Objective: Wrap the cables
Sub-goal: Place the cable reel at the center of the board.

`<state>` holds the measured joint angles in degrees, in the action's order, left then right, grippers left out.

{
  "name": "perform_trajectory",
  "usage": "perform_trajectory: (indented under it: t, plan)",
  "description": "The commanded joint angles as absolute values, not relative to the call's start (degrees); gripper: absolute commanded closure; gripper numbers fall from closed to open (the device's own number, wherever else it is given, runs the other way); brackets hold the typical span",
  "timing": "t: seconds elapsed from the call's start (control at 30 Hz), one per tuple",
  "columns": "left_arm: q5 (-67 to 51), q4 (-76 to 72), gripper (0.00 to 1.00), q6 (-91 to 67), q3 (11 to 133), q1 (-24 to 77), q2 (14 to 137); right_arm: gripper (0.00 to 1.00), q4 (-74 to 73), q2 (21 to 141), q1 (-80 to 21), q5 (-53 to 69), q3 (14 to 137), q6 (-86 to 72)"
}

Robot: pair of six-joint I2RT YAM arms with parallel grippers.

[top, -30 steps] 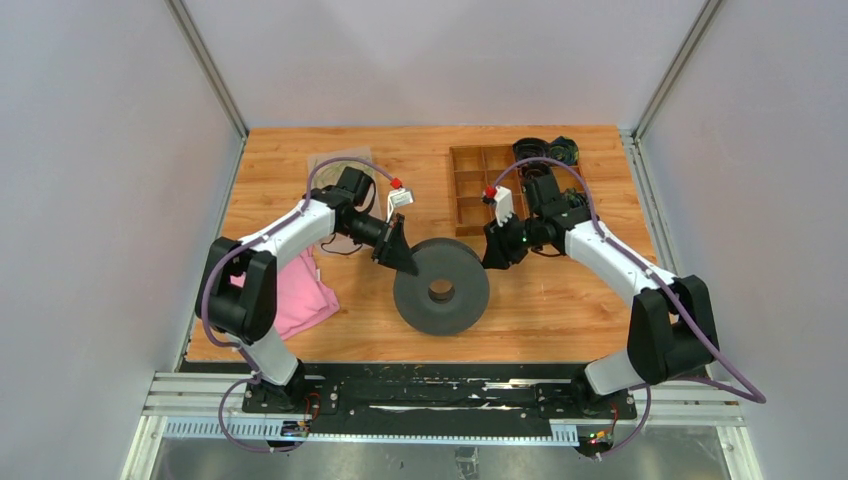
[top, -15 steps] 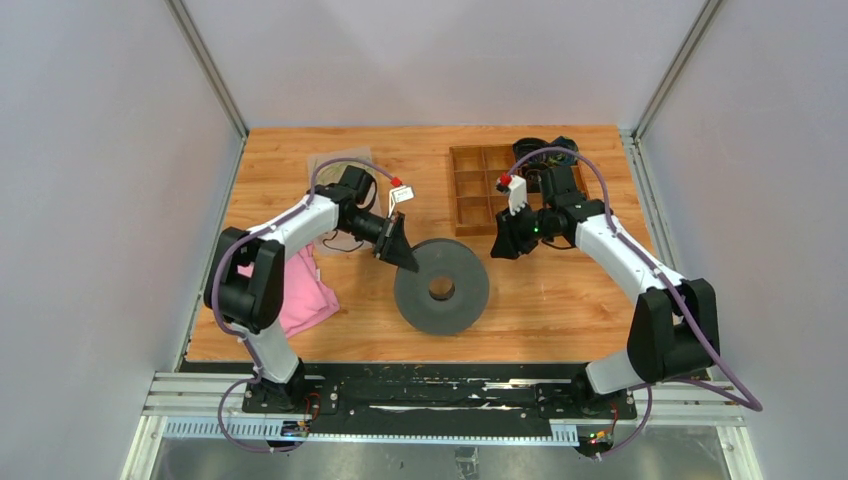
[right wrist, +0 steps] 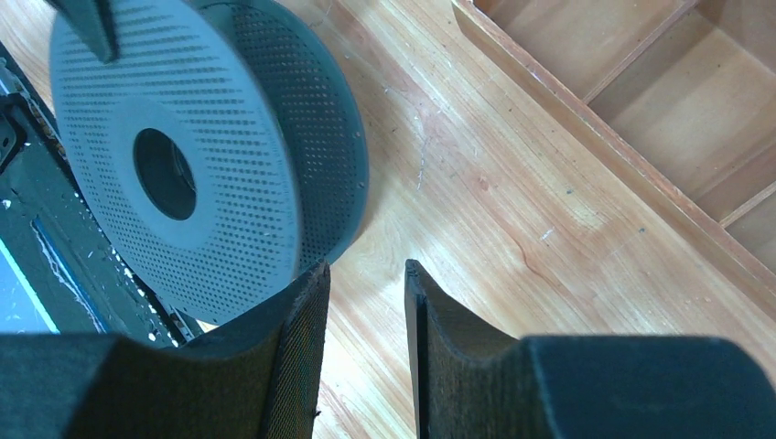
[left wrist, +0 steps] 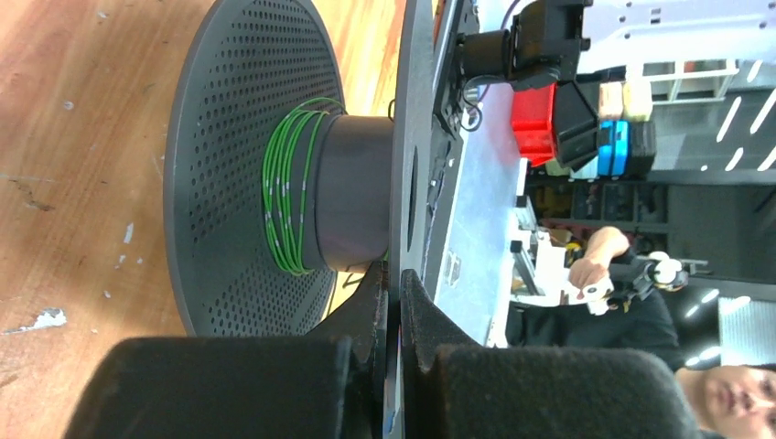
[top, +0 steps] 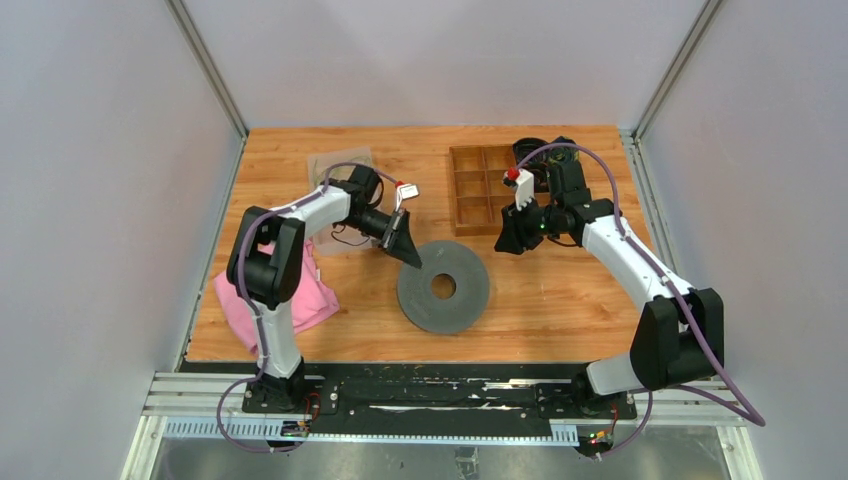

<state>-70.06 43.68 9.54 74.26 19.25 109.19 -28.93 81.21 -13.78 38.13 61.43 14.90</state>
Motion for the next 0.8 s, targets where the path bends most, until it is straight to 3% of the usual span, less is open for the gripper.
perform_trajectory:
  t: [0.0, 0.2, 0.27, 0.43, 0.77]
  plan:
    - [-61.82, 41.86, 0.99, 8.67, 77.59, 19.05, 114.38, 0.64, -28.61, 80.35, -12.98, 40.5, 61.79, 14.77]
    - [-59.83, 41.78, 0.92, 6.93, 81.39, 19.07, 119.08, 0.64, -26.81, 79.62, -13.98, 41.07, 60.75, 13.9]
    - [-58.97, 41.63, 0.87, 6.53, 81.86, 19.06, 119.55, 0.63, -26.5, 79.08, -14.59, 40.71, 60.46, 14.0]
    - [-57.02, 41.55, 0.62, 6.58, 82.09, 18.94, 119.22, 0.63, -26.52, 78.37, -15.2, 40.43, 60.59, 14.1]
    - [-50.49, 41.51, 0.4, 9.58, 81.15, 17.09, 112.12, 0.63, -27.82, 76.22, -17.33, 37.87, 60.07, 16.33]
